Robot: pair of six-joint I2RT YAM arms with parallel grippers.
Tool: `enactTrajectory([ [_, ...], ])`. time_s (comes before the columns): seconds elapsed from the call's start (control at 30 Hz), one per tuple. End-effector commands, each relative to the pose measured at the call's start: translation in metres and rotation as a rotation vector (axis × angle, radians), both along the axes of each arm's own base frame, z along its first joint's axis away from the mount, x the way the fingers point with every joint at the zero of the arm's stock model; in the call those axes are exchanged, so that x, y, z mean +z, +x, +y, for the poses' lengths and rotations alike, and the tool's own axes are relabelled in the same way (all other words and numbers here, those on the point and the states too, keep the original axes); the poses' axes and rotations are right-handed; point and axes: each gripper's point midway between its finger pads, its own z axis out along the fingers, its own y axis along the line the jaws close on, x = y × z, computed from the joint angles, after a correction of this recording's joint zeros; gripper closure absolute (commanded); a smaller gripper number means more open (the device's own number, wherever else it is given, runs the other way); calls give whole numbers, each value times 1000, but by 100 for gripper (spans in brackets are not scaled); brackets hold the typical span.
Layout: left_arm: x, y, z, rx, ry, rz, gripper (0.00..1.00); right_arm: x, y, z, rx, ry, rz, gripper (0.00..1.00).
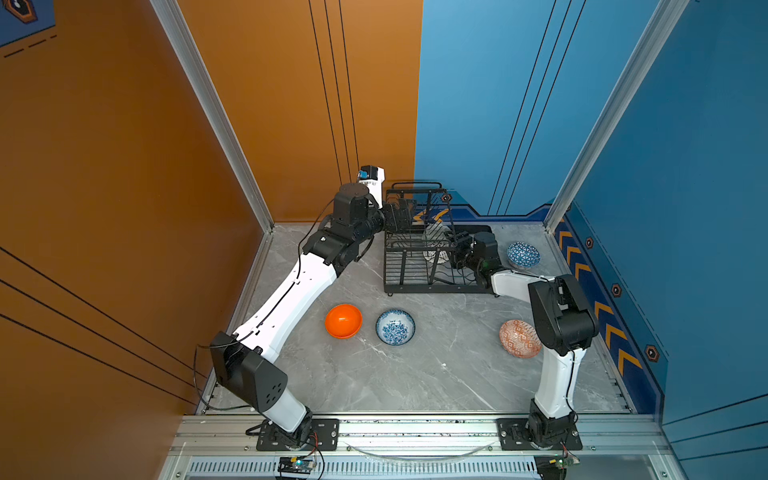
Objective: Load the bowls into the dish rack
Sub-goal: 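Open the right gripper and withdraw while the left reaches toward the orange bowl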
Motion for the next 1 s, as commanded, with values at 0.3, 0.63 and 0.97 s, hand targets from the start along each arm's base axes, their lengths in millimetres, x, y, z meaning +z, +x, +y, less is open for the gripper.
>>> enactTrajectory([
  [0.3,-87,-17,131,507,-59,364,2,30,-52,-50,24,-157,30,0],
  [0.63,-198,-90,175,615,-16,848,2,83,-66,-127,50,-581,68,0],
  [0.97,-274,-150,170,539,-6,1136,1,117,-48,-154,-15,-596,15,0],
])
